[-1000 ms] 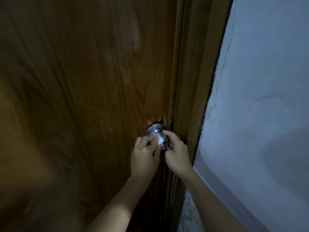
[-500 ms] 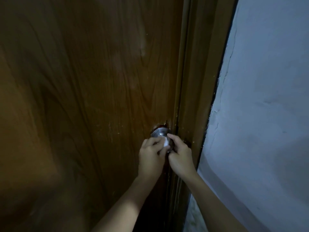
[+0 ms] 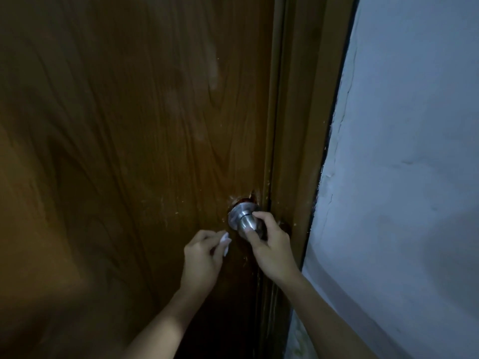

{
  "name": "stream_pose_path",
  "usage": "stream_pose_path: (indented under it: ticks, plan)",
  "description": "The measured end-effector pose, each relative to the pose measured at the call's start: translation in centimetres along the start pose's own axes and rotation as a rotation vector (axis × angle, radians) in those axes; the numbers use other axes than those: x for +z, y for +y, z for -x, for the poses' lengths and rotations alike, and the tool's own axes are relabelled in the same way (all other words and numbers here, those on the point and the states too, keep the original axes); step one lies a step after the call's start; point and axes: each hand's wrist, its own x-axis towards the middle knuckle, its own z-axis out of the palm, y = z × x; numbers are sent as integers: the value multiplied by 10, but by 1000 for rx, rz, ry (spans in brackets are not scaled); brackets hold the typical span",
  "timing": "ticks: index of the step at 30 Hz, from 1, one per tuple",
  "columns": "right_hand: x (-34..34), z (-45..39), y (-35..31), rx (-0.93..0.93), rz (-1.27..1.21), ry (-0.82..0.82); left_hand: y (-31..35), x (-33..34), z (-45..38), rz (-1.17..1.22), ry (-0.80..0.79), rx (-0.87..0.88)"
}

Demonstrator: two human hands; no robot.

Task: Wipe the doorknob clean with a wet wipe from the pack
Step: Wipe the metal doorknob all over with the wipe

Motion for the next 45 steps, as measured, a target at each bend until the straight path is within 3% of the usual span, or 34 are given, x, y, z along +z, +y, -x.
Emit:
stream_pose_path:
  ticks: [4,11,16,26,30,36,40,45]
  plan:
    - [4,-2,-1,-65,35,83,14,-6,-29,30,110,109]
    - [4,-4,0,-82,28,144,16,-10,-59,-272,-190,496]
    - [8,-4,3,-100,3,170,14,-11,-58,-199,-109,387]
    - [10,-5,8,-98,-38,199,5,-14,-52,-300,-201,451]
    - [11,-5,9,-110,-52,208,12,-9,-61,-262,-145,435]
    - [12,-5,10,-99,-77,224,9,-16,-57,-308,-245,452]
    - [12,-5,10,-102,-101,210,18,-15,-72,-290,-153,472]
    - [12,-4,11,-97,-134,208,4,-15,-53,-430,-344,472]
